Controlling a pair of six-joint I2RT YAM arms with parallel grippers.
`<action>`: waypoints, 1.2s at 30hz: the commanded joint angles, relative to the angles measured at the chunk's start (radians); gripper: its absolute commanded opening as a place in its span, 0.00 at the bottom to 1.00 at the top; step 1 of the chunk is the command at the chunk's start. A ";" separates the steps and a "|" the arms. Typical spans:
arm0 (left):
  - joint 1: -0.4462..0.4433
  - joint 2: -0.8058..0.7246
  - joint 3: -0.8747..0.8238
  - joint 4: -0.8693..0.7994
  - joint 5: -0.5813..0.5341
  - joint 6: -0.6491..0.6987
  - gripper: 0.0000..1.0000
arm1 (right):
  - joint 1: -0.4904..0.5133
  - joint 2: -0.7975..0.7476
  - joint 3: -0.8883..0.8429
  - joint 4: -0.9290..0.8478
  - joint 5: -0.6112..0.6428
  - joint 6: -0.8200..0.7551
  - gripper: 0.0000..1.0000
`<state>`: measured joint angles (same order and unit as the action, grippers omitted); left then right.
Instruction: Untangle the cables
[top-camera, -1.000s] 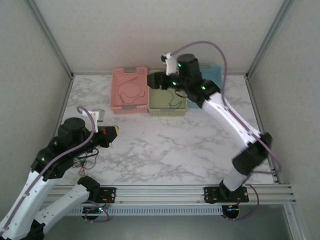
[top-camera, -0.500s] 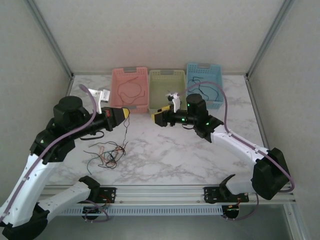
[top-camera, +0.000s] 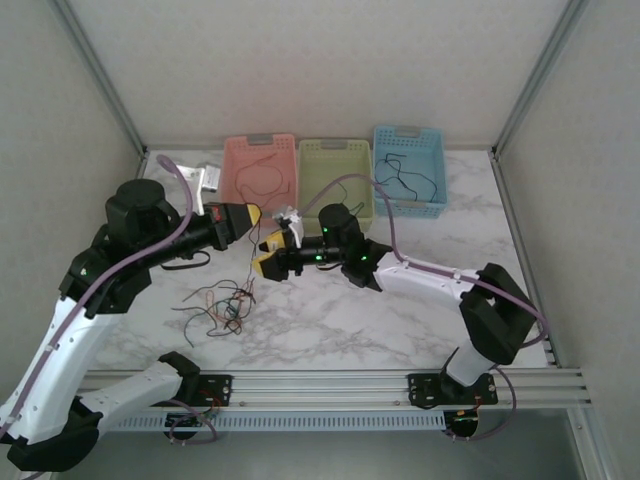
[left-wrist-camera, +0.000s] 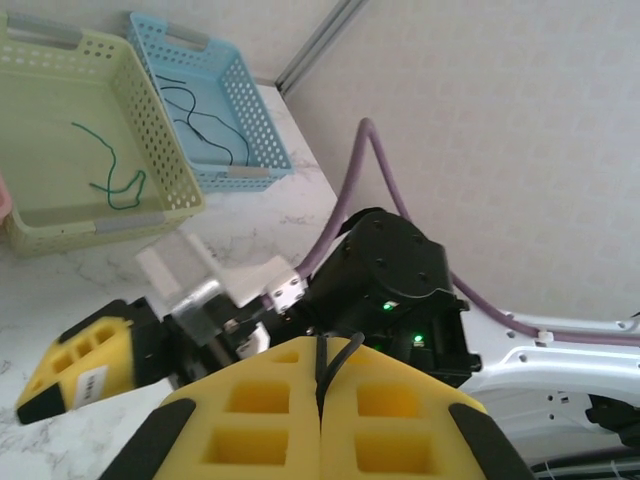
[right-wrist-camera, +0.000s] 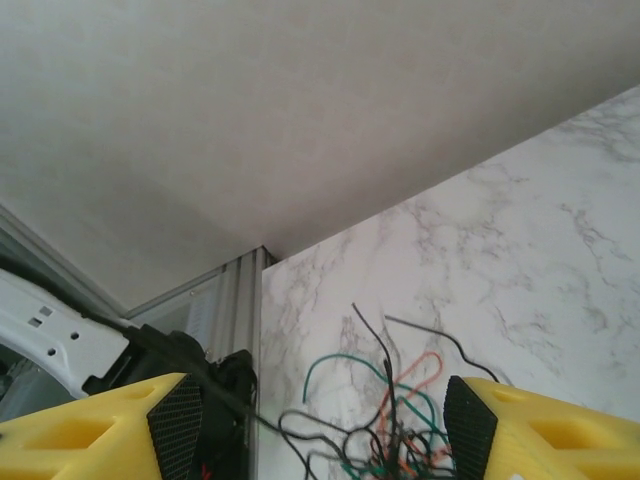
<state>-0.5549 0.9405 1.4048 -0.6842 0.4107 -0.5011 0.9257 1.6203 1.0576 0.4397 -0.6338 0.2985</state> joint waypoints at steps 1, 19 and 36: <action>-0.007 -0.014 0.043 -0.014 0.001 -0.008 0.00 | 0.037 0.040 0.053 0.079 -0.021 -0.002 0.67; -0.007 -0.048 0.025 -0.039 -0.036 0.003 0.00 | 0.051 -0.025 -0.003 0.015 0.055 -0.036 0.03; -0.004 -0.215 -0.266 -0.058 -0.306 0.026 1.00 | -0.028 -0.238 0.249 -0.404 0.281 -0.006 0.00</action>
<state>-0.5552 0.7387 1.2160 -0.7490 0.1478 -0.4778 0.9058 1.4193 1.2293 0.1398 -0.4118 0.2733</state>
